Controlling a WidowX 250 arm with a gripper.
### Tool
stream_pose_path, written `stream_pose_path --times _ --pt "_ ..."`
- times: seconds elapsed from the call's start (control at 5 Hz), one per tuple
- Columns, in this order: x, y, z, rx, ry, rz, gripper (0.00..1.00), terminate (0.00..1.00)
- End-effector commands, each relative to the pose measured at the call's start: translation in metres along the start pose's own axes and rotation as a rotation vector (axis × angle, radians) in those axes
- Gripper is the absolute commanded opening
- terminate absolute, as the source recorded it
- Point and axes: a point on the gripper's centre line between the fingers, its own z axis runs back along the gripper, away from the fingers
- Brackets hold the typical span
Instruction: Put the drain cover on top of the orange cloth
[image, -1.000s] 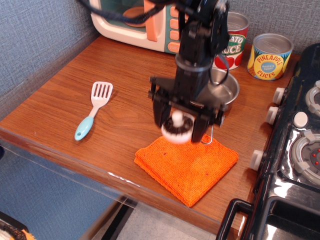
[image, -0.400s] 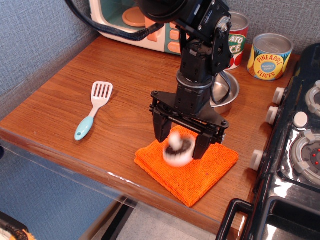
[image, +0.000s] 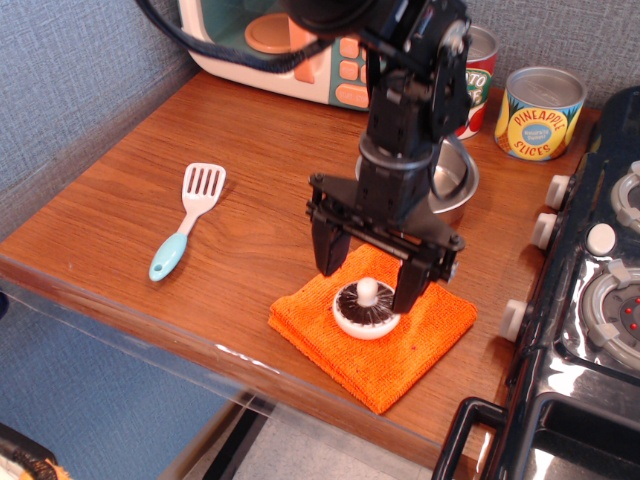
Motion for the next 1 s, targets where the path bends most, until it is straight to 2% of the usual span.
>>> stream_pose_path --times 0.0,0.2,0.6,0.8 --pt "0.022 0.043 0.053 -0.006 -0.154 0.193 1.0 0.0" --pt "0.031 0.059 0.047 -0.011 -0.133 0.258 1.0 0.0" --pt "0.036 0.062 0.039 -0.02 -0.111 0.253 1.0 0.0" --pt "0.036 0.062 0.039 -0.02 -0.111 0.253 1.0 1.0"
